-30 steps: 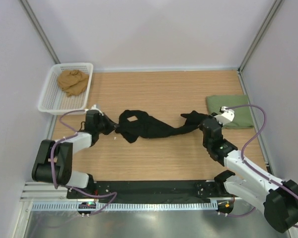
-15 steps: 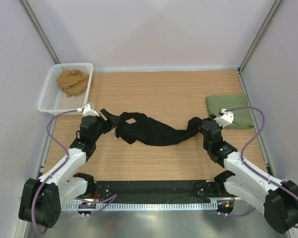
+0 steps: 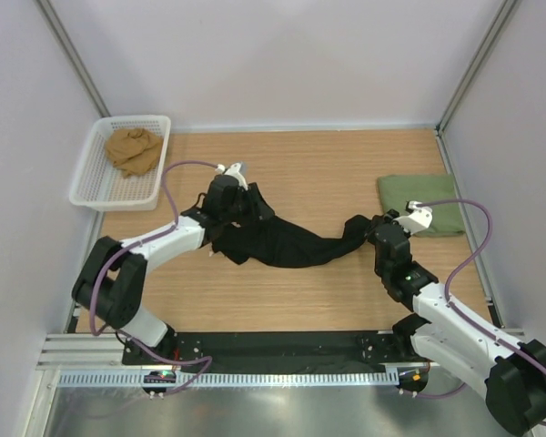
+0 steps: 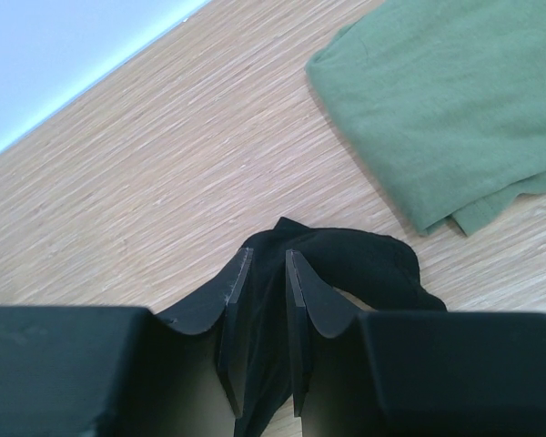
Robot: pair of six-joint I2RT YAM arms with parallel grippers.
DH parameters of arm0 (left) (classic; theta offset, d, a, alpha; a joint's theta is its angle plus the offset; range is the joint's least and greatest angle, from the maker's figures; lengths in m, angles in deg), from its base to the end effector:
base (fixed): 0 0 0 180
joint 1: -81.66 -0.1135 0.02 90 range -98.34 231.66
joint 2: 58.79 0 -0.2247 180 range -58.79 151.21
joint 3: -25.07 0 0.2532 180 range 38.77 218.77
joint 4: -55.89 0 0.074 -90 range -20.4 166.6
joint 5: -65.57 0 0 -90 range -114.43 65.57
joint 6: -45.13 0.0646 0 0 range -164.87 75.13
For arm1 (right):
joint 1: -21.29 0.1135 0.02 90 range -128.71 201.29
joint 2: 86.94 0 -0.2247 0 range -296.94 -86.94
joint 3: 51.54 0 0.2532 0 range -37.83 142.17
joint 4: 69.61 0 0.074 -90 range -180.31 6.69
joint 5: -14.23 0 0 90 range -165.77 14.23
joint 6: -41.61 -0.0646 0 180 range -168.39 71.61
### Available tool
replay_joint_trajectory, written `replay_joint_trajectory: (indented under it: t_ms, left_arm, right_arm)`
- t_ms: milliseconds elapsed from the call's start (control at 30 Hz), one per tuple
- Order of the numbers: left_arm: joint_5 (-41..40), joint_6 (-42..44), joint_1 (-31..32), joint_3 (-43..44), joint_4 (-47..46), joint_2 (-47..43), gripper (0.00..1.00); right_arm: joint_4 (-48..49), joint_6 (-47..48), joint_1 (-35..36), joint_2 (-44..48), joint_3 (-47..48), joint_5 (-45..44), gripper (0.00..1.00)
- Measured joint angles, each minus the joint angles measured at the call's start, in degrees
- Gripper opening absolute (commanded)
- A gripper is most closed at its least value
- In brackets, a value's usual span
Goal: Fold and stack the tank tops
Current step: Flatten the tank top out
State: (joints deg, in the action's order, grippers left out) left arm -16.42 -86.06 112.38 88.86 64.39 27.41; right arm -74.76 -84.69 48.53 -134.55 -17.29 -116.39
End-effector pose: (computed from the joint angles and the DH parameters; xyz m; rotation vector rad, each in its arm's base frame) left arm 0.3028 -0.1904 0.1703 -0.1156 2.2333 -0.8703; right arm 0.2251 0.0686 0.1819 0.6045 1.7120 0.1128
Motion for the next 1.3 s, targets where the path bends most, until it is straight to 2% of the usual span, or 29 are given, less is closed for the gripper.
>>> replay_joint_trajectory:
  t_ms: [133,300,933,1167,1267,1300]
  left_arm:
    - [2.67,-0.5,1.01,4.13,2.19,7.21,0.51]
    - [3.58,-0.59,1.99,5.84,5.97,11.61,0.51]
    - [-0.46,-0.59,2.14,6.14,11.19,12.22,0.54]
    - [1.66,-0.52,2.51,7.5,10.97,14.25,0.34]
    - [2.69,-0.44,3.41,9.27,10.69,16.46,0.17]
    - [3.13,-0.31,3.76,9.68,10.67,16.94,0.04]
  right_arm:
    - [0.0,0.0,0.0,-0.02,0.0,-0.11,0.27]
    - [0.0,0.0,0.0,-0.02,0.0,-0.15,0.27]
    - [0.0,0.0,0.0,-0.33,0.0,-0.2,0.27]
    - [0.0,0.0,0.02,-0.44,0.0,-0.24,0.27]
    - [-0.02,0.0,0.02,-0.74,0.0,-0.31,0.27]
    - [-0.04,0.0,0.0,-0.83,0.0,-0.33,0.27]
